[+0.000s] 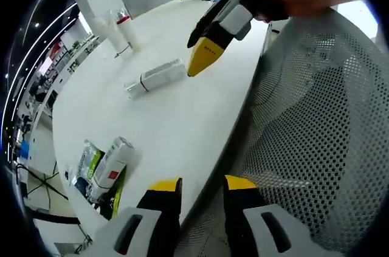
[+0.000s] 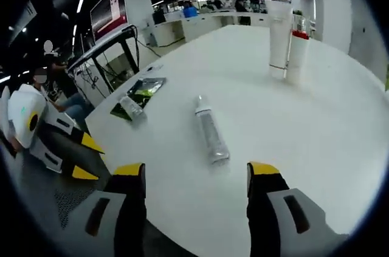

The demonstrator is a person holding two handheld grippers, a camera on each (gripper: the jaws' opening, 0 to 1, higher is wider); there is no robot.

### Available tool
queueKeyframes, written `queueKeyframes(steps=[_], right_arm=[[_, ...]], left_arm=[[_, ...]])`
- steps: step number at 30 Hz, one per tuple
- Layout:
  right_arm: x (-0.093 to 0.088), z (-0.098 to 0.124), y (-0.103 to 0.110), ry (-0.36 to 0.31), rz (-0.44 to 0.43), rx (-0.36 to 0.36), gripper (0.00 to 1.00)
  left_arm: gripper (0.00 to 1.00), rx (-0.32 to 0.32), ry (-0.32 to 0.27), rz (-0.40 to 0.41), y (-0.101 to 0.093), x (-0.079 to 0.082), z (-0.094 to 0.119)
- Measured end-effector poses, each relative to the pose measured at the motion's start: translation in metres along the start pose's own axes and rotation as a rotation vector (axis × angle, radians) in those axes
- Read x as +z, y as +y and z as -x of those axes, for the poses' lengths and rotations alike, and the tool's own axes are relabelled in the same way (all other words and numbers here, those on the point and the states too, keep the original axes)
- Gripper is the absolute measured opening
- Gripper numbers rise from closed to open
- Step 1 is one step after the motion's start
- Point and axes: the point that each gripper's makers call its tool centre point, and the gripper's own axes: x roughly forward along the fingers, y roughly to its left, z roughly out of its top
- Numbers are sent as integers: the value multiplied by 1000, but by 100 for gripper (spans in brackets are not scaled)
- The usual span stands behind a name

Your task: Arrange the skincare products in the storage area until every visible bottle or jar stands upright without overlapping.

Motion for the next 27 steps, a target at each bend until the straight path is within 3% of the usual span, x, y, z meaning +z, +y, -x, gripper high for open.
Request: queueKeyframes(steps=[7, 21, 27], right_arm=[[5, -8, -1, 14, 26, -11, 56], [26, -22, -16, 27, 90, 61, 49], [16, -34, -18, 48, 133, 90, 42]], left_arm=[[26, -4, 25, 13, 0, -6, -1], [26, -22, 58, 53, -1, -13, -3], [26, -6, 72, 77, 4, -17, -1]])
